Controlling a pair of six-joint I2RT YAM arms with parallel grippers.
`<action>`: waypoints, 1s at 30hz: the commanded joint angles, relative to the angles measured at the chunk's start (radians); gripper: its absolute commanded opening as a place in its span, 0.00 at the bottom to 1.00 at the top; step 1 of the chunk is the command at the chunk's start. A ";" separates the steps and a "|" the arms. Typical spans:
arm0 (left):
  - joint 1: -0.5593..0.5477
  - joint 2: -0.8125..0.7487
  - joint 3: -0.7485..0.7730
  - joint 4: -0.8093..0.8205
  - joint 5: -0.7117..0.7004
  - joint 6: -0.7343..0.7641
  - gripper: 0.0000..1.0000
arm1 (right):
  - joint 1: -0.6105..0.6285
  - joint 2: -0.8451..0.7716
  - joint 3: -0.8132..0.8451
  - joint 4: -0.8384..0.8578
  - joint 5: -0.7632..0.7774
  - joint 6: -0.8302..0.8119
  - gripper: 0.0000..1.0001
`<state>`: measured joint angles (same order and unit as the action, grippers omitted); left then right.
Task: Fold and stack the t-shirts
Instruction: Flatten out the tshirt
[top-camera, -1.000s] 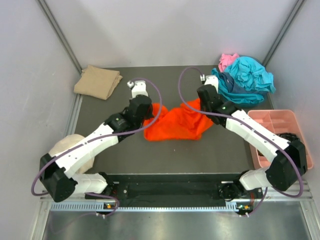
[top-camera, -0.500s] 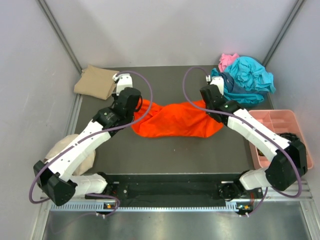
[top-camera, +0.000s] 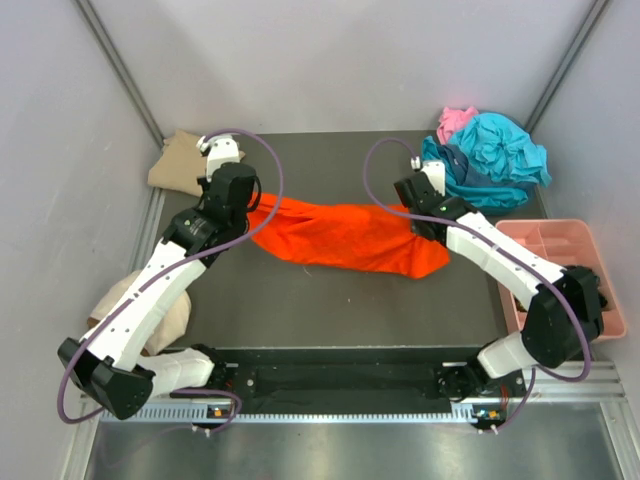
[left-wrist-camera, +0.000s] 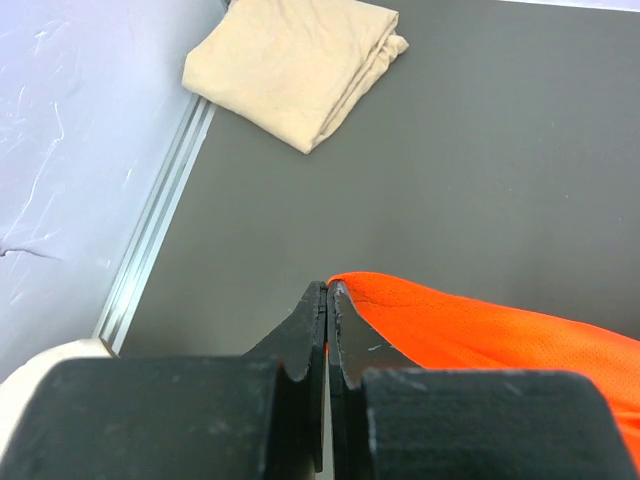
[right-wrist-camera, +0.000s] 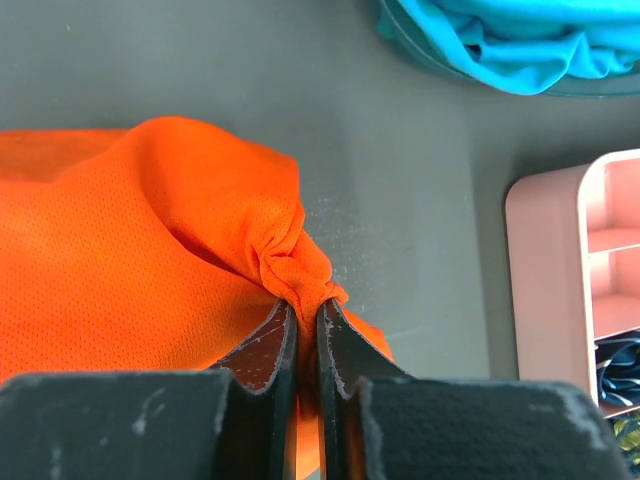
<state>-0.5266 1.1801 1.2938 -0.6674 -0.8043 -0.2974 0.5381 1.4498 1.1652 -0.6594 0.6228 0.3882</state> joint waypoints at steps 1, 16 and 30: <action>0.034 -0.037 0.027 0.000 -0.070 0.047 0.00 | -0.029 0.024 0.016 -0.043 0.058 -0.002 0.03; 0.086 -0.045 0.105 -0.021 -0.067 0.086 0.00 | -0.099 -0.053 0.105 -0.059 -0.091 -0.058 0.00; 0.086 -0.398 0.260 0.003 0.421 0.060 0.00 | -0.098 -0.627 0.140 -0.170 -0.813 -0.193 0.00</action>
<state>-0.4500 0.8497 1.4822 -0.6930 -0.5297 -0.2363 0.4545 0.9001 1.2133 -0.7227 0.0067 0.2550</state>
